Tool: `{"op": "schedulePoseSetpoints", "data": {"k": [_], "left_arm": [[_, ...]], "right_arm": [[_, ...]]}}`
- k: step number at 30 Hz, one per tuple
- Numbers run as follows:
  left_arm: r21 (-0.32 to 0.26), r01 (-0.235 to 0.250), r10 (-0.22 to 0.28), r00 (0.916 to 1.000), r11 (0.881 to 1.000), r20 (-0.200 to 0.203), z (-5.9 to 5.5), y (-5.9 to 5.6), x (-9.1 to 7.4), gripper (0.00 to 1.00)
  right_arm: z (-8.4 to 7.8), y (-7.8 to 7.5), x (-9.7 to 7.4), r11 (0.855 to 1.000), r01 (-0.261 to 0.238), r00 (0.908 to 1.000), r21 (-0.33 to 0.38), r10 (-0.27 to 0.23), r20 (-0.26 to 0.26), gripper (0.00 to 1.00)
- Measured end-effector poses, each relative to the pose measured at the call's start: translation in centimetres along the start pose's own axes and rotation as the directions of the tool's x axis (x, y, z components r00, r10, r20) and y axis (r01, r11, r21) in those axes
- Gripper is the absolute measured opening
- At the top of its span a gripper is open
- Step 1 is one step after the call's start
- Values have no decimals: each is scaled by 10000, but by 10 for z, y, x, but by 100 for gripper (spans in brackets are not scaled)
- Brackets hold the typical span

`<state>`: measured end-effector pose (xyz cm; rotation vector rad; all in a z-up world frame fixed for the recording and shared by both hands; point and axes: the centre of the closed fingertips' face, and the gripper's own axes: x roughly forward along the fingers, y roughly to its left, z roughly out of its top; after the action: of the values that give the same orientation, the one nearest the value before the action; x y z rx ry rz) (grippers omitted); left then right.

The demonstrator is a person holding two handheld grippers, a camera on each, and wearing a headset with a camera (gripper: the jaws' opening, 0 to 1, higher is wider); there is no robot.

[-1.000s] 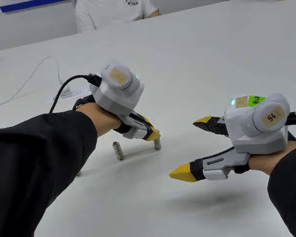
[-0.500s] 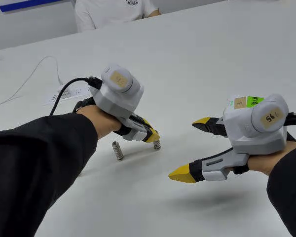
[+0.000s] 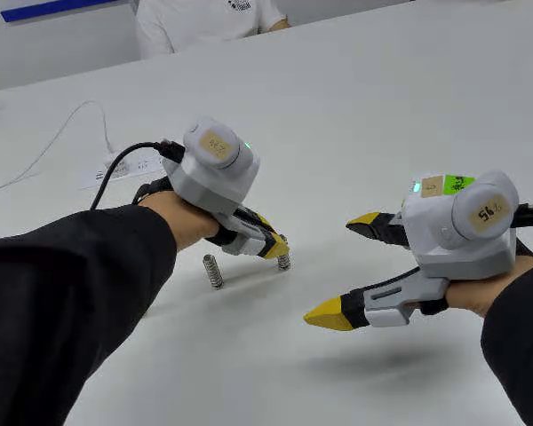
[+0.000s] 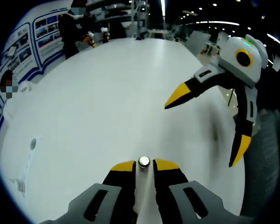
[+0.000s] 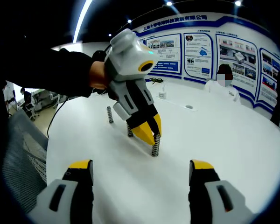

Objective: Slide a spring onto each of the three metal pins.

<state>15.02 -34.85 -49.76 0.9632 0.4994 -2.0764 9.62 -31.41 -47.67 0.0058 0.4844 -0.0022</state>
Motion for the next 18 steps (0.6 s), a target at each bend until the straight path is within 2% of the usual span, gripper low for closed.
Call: {"op": "schedulePoseSetpoints", "data": {"k": [12, 18], "left_arm": [[-297, -209, 223, 9987, 9993, 469, 4, 3, -15, 21], [-605, -240, 290, 9961, 9979, 833, 5, 1, -23, 22]], "right_arm": [[-1, 2, 1, 10000, -55, 10000, -68, 54, -56, 86], [-2, 4, 2, 9999, -98, 9999, -104, 97, -101, 86]]}}
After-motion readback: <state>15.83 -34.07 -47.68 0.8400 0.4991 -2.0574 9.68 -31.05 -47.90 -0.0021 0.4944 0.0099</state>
